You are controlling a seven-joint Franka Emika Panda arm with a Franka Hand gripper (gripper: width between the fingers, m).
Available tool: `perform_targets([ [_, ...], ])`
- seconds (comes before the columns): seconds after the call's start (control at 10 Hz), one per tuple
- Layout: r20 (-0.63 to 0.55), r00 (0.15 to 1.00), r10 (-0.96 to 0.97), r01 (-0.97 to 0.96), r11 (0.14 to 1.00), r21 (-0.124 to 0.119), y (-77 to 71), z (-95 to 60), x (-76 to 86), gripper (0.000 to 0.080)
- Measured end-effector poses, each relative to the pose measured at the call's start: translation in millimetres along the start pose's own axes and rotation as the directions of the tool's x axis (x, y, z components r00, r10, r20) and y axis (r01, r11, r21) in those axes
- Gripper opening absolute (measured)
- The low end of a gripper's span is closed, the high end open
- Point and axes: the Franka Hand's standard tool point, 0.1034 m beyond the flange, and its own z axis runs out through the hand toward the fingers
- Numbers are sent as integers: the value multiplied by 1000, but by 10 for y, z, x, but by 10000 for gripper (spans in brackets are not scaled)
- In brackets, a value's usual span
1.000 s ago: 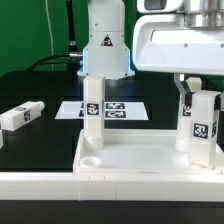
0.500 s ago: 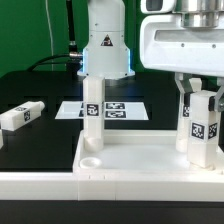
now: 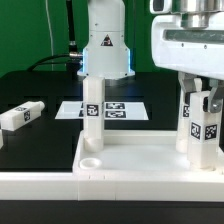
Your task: Assemble desk
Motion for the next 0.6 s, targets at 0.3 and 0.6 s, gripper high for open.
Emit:
perform_targets([
  [0.3, 40, 959, 281, -281, 959, 15, 28, 9, -25, 290],
  [0.6, 57, 908, 416, -417, 909, 12, 23, 10, -43, 305],
])
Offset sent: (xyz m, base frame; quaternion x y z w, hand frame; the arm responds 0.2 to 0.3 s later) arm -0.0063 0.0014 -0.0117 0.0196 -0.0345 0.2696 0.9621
